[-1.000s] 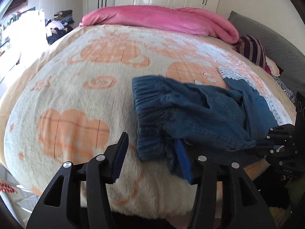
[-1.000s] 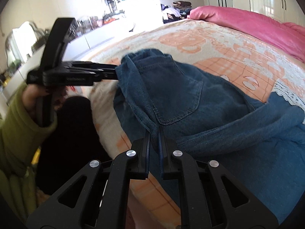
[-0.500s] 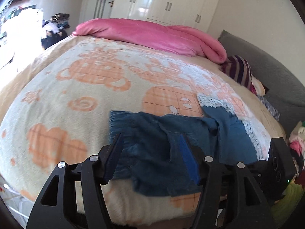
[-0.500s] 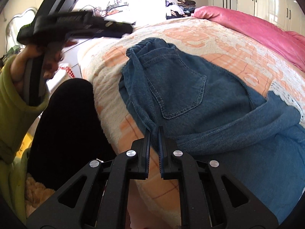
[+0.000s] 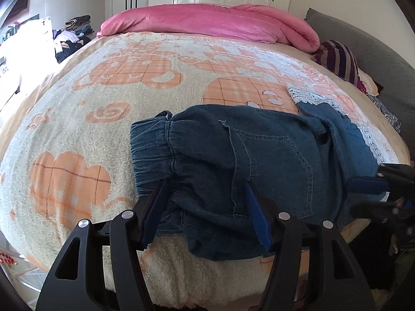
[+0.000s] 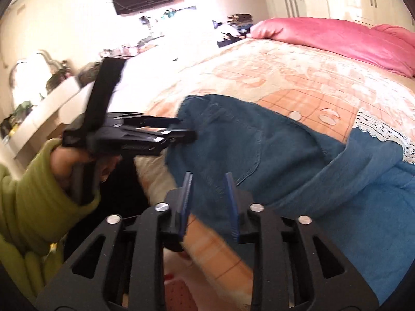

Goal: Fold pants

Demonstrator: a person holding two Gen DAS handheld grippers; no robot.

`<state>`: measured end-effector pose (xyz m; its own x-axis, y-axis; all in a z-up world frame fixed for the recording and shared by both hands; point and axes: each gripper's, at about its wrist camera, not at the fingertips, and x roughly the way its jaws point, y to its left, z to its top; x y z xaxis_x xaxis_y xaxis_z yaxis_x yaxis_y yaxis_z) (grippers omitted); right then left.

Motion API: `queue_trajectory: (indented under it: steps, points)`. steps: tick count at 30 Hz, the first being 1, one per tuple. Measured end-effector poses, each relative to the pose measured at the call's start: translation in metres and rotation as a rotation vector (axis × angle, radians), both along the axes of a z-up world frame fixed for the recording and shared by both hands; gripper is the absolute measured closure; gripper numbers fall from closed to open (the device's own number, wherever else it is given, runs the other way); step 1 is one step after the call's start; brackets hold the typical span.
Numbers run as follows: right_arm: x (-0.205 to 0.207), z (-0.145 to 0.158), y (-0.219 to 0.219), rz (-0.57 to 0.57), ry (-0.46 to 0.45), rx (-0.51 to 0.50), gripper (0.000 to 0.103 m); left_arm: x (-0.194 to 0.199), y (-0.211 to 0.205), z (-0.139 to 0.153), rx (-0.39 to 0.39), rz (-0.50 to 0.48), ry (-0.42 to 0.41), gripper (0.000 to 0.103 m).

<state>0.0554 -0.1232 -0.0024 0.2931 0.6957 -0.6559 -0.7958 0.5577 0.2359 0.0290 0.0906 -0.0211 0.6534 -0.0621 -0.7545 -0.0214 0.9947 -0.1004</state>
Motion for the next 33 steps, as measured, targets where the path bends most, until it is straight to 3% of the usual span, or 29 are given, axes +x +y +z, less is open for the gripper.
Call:
queue_trajectory:
  steps: [2, 4, 7, 9, 16, 18, 19, 27, 33]
  points:
    - [0.009, -0.029, 0.016, -0.021, 0.044, -0.123, 0.073, -0.002, 0.0, 0.001, -0.004, 0.001, -0.002, 0.044]
    - [0.011, -0.045, 0.015, -0.034, 0.072, -0.135, 0.072, -0.003, 0.001, 0.001, -0.017, -0.001, -0.005, 0.044]
    - [0.014, -0.034, 0.007, -0.02, 0.092, -0.089, 0.069, -0.006, 0.004, 0.005, -0.042, 0.014, -0.027, 0.043]
    - [0.015, -0.019, -0.006, -0.045, 0.069, -0.03, 0.059, -0.014, 0.007, 0.014, -0.083, 0.032, -0.064, 0.035]
    - [0.034, 0.011, -0.075, -0.248, 0.018, 0.03, 0.047, -0.029, -0.008, 0.045, -0.092, -0.009, -0.134, 0.035]
    - [0.038, 0.014, -0.096, -0.307, 0.011, 0.035, 0.043, -0.03, -0.019, 0.052, -0.101, -0.039, -0.144, 0.022]
    - [0.041, 0.013, -0.103, -0.326, 0.01, 0.037, 0.042, -0.03, -0.024, 0.053, -0.104, -0.054, -0.146, 0.021]
    - [0.05, 0.022, -0.142, -0.466, -0.039, 0.033, 0.023, -0.015, -0.084, 0.042, -0.141, -0.231, -0.088, 0.021]
    - [0.05, 0.024, -0.156, -0.508, -0.049, 0.029, 0.018, 0.005, -0.118, 0.023, -0.192, -0.325, -0.034, 0.021]
